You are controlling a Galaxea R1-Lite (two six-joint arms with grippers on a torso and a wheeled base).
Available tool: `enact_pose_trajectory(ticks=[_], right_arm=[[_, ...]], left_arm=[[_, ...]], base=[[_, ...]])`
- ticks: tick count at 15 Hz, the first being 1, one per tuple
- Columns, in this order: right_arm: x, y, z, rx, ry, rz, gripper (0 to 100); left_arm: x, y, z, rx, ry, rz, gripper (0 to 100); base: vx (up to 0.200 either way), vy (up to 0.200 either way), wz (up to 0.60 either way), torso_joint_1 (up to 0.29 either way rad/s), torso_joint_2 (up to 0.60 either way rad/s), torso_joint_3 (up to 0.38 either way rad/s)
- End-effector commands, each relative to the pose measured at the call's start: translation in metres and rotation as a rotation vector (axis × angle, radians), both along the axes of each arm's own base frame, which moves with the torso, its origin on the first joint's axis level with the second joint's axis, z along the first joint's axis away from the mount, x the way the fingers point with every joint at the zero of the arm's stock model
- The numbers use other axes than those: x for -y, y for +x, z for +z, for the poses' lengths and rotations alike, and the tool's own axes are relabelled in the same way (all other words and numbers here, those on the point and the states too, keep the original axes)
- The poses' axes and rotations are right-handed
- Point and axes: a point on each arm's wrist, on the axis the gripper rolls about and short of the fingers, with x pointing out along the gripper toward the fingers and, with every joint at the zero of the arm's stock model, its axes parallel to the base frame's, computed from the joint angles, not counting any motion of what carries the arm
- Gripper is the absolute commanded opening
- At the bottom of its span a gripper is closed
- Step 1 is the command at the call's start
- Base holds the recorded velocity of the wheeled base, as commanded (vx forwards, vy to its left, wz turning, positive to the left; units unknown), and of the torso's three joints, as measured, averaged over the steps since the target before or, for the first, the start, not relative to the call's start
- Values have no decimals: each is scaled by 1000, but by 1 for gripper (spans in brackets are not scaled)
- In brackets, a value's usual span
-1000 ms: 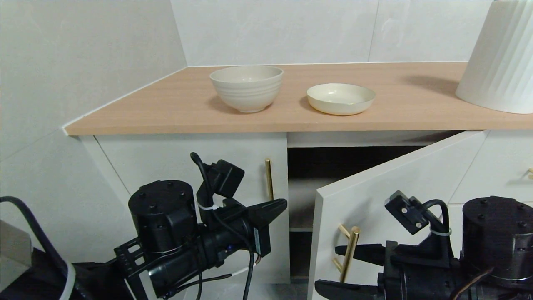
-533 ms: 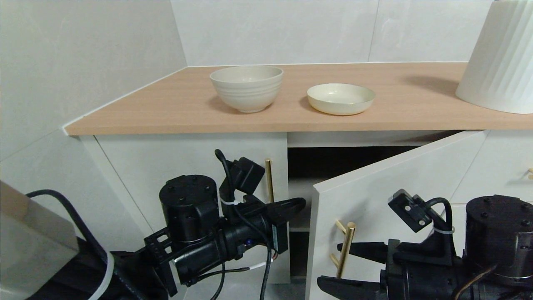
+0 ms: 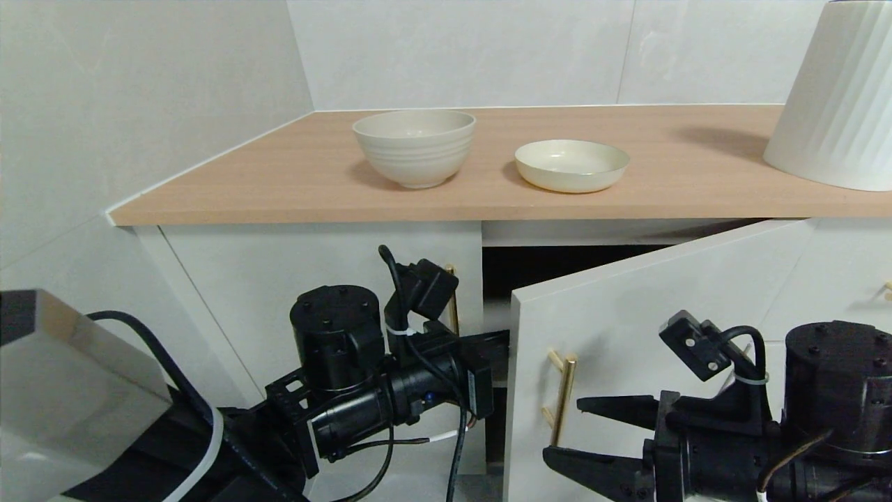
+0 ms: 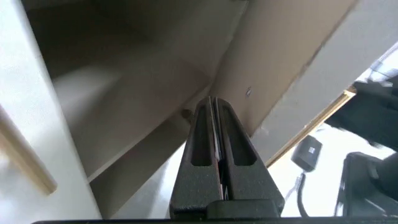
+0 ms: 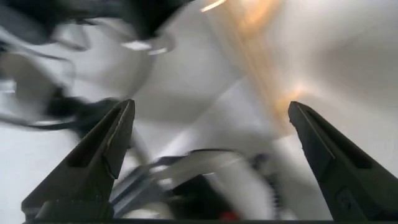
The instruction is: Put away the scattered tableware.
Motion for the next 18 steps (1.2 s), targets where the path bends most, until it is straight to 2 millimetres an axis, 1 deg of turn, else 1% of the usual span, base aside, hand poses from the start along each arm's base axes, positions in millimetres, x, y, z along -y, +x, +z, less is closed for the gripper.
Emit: enact_pose_trajectory(ticks=[1,2,3,5,6,8,9,11,15,17,18], right_arm=[[14,9,0,81,-61,-131,100],[17,9,-1,102,-91,-220,100],[19,8,3,121,-93,-263,100],[26,1,24,159,-64,-287,100],[29,-3,35,150,-73,-286,100],[36,-12,63,136,-86,-281,100],[39,-18,71,133,-89,-281,100],[41,-20,72,125,-96,-277,100],[44,-23,75,137,-84,-280,100],[44,-24,76,139,-83,-282,100],[45,-25,77,145,-77,-284,100]], left_arm=[[1,1,4,8,-12,-11,0],[1,1,4,8,-12,-11,0],[1,1,4,10,-13,-11,0],[2,2,5,14,-17,-13,0],[2,1,5,10,-17,-14,0],[6,-4,5,4,-14,-31,0],[11,-7,3,-2,-8,-44,0],[17,-12,1,-22,11,-67,0],[18,-14,2,-66,39,-72,0],[21,-15,10,-112,25,-79,0],[24,-16,13,-122,25,-85,0]], base=[[0,0,0,0,0,0],[0,0,0,0,0,0],[0,0,0,0,0,0],[0,0,0,0,0,0],[0,0,0,0,0,0],[0,0,0,0,0,0],[0,0,0,0,0,0],[0,0,0,0,0,0],[0,0,0,0,0,0],[0,0,0,0,0,0],[-200,0,0,2,2,2]])
